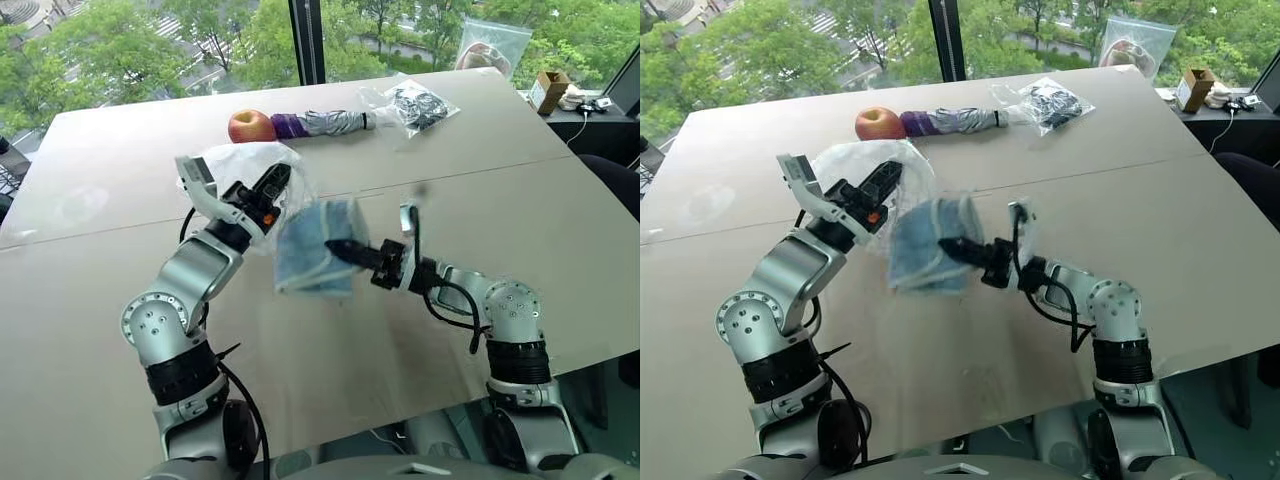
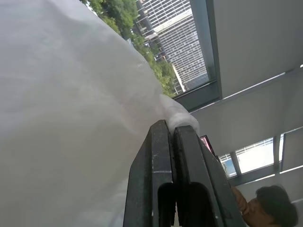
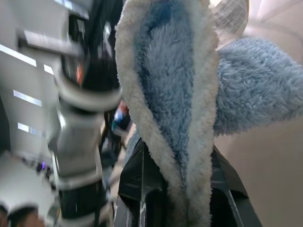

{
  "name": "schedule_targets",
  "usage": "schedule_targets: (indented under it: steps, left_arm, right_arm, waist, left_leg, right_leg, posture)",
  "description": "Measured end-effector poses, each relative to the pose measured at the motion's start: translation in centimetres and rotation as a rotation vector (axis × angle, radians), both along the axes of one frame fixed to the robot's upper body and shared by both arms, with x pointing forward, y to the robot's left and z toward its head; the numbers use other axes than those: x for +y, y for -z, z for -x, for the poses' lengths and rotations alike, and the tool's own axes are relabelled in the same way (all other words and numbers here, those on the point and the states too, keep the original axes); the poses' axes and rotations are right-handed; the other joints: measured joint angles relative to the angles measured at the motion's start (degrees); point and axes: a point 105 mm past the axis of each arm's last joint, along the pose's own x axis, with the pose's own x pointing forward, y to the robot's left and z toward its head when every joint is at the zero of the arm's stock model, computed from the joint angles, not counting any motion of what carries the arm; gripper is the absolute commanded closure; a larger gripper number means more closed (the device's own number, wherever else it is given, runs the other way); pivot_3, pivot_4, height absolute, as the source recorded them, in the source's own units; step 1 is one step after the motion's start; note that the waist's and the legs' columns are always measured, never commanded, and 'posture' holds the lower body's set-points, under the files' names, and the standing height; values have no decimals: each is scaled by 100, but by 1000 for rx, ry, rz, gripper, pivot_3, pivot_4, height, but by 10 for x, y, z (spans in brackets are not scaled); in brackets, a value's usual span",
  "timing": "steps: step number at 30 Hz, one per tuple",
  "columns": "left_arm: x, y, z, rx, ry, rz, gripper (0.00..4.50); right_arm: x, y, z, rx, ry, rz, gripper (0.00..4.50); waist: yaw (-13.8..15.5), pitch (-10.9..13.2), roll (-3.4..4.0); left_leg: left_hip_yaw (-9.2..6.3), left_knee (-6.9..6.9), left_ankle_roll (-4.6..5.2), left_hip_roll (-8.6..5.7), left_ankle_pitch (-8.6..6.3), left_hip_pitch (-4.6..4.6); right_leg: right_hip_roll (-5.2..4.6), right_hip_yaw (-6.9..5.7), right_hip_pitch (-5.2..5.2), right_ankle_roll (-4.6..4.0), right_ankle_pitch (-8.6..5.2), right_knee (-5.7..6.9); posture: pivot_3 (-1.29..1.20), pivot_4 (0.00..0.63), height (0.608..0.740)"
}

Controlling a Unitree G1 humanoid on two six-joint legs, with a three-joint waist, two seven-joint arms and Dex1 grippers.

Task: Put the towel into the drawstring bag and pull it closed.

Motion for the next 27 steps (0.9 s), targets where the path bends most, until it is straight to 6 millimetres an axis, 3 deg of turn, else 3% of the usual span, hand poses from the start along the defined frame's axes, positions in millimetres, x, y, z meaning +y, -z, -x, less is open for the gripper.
schedule_targets:
  steps: [3, 5, 14, 22, 27]
  left_arm:
    - [-1, 2, -3, 11, 5, 4, 4500]
    - [-3, 1, -3, 10, 10, -1, 4500]
    - [-2, 3, 0, 15, 27, -6, 4500]
    - [1, 5, -1, 26, 27, -2, 4500]
    - [-2, 4, 0, 23, 46, 5, 4500]
  right_arm:
    - [-3, -8, 23, -28, -157, -20, 4461]
    - [-9, -10, 25, -32, -178, -25, 4461]
    - [-34, -21, -25, 16, 143, -162, 4461]
    - [-53, -38, -26, -48, 160, -237, 4461]
    - [-57, -34, -35, -64, 218, -206, 4461]
  waist:
    - [1, 0, 0]
    - [1, 0, 0]
    - [-13, 0, 0]
    - [0, 1, 1]
    - [-21, 1, 1]
  left_leg:
    - [-2, 0, 1, 0, 0, -2]
    - [-2, 0, 1, 0, 0, -1]
    - [-1, -1, 1, 2, 0, -1]
    - [-2, -1, 1, 1, 0, -3]
    - [-1, -2, 1, 3, 0, -1]
  right_leg:
    - [1, -3, 1, 0, 0, -5]
    - [1, -3, 1, 0, 0, -4]
    - [4, 0, 0, 0, 0, -2]
    - [2, -2, 1, 0, 0, -8]
    - [4, -1, 1, 0, 0, -4]
  posture:
    - [0, 150, 740]
    - [0, 150, 740]
    - [0, 150, 740]
    - [0, 150, 740]
    - [0, 150, 740]
